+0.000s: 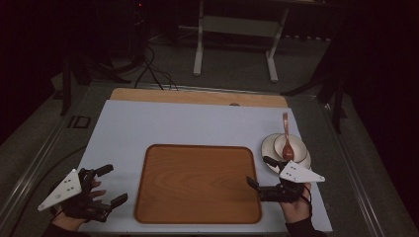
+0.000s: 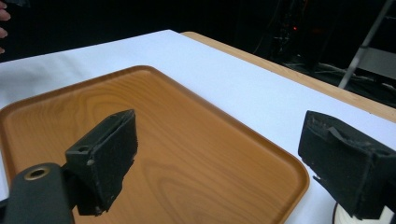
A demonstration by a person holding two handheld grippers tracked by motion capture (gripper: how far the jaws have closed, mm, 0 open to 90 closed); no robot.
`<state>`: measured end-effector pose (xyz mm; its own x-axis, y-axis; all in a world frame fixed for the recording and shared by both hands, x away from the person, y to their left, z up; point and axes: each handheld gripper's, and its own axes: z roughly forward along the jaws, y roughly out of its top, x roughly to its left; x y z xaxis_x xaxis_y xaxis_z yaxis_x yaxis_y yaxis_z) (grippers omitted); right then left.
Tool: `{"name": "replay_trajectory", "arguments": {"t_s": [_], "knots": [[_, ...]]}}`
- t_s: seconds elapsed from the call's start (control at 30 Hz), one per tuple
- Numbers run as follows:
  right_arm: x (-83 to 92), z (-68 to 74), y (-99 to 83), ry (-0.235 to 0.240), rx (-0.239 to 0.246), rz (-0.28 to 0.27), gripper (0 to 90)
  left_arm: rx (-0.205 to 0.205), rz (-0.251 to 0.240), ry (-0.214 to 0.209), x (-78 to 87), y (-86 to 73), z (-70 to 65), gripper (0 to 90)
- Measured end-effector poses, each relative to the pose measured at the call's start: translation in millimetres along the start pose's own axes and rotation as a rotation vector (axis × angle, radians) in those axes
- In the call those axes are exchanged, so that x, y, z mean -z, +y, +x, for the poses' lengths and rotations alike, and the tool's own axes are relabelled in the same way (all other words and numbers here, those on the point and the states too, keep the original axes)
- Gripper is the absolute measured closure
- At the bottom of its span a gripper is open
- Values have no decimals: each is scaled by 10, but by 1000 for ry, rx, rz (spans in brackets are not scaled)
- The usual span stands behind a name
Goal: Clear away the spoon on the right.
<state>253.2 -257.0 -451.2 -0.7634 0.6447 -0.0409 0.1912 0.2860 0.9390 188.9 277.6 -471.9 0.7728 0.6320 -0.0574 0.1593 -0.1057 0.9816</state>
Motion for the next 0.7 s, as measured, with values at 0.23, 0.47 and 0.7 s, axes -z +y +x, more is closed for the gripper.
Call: {"name": "replay_trajectory", "arguments": {"t_s": [0.23, 0.47, 0.7], "knots": [[40, -5, 12, -17, -14, -4, 124, -2, 9, -5, -10, -5, -1, 0], [43, 73, 96, 29, -16, 28, 110, -10, 16, -9, -17, -6, -9, 0], [95, 101, 254, 72, -11, 7, 106, -10, 15, -13, -17, -7, -10, 0]]}}
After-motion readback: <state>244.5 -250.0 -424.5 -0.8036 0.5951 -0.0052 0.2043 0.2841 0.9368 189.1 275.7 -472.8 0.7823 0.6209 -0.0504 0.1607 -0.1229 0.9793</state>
